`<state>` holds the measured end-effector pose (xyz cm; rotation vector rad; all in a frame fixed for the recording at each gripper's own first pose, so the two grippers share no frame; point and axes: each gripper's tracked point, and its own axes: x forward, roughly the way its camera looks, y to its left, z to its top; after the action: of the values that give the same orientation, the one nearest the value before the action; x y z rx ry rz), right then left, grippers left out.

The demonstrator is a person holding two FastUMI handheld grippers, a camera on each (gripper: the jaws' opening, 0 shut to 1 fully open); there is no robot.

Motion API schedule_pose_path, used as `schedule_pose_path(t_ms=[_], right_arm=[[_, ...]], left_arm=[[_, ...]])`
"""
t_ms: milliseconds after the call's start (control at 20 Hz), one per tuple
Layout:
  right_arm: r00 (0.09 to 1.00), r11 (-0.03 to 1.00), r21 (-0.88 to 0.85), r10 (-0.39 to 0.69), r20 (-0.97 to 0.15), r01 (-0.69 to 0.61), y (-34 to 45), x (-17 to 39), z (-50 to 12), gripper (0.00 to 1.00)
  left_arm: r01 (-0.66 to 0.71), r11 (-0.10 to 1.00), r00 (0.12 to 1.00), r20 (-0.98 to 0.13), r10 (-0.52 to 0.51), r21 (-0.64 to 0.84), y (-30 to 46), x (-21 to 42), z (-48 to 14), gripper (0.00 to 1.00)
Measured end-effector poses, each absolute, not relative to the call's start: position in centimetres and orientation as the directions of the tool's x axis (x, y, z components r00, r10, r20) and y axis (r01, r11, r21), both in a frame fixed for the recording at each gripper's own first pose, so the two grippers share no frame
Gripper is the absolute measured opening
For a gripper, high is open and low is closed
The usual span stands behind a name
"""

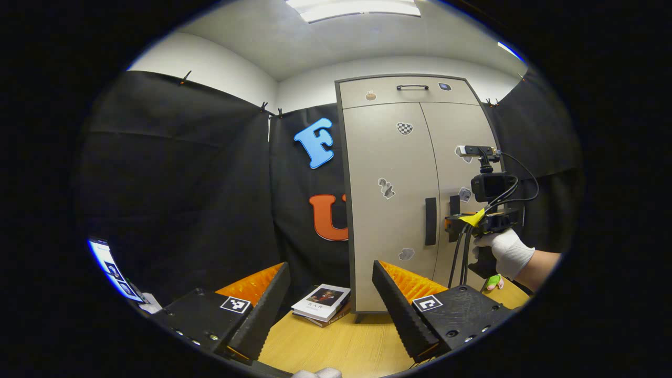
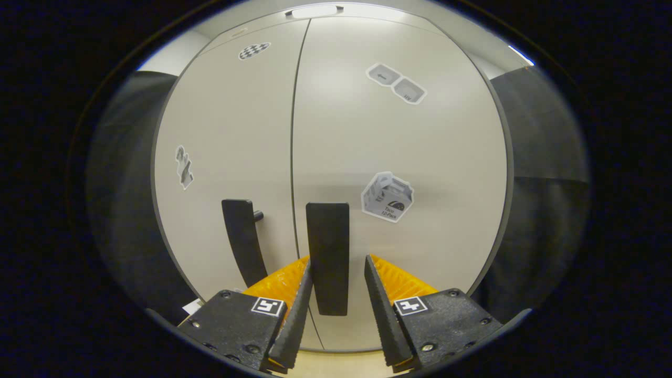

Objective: Open the right door of the double-door shoe cabinet with the right hand, and open the left door with the left hand.

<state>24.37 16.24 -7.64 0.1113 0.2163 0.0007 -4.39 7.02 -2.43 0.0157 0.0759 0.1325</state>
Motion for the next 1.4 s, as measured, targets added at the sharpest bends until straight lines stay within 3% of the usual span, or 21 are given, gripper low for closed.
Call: schedule_pose_path(t_ms=[100,250,550,900,1400], right_arm=[[0.973,0.993,0.113,0.001,-0.229,0.026,16.4,24.9,-8.1,0.59],[0.974,0.991,0.116,-0.035,-0.225,0.062,16.3,24.8,-8.2,0.43],[0.969,0.992,0.102,-0.041,-0.245,0.068,16.2,24.8,-8.3,0.32],[0.97,0.993,0.117,0.022,-0.242,0.006,16.3,23.1,-8.4,0.24],[0.972,0.993,0.105,0.073,-0.225,-0.051,13.7,16.3,-8.0,0.21]], left_arm=[[-0.14,0.99,0.987,-0.074,0.142,0.027,7.2,-4.3,-2.5,0.96],[-0.144,0.989,0.987,-0.072,0.145,0.023,7.2,-4.3,-2.4,0.96],[-0.162,0.987,0.983,-0.081,0.162,0.008,7.3,-4.4,-2.8,0.96],[-0.175,0.985,0.981,-0.086,0.175,0.006,7.6,-4.4,-3.0,0.96],[-0.145,0.989,0.985,-0.096,0.144,-0.007,7.2,-3.5,-3.5,0.96]])
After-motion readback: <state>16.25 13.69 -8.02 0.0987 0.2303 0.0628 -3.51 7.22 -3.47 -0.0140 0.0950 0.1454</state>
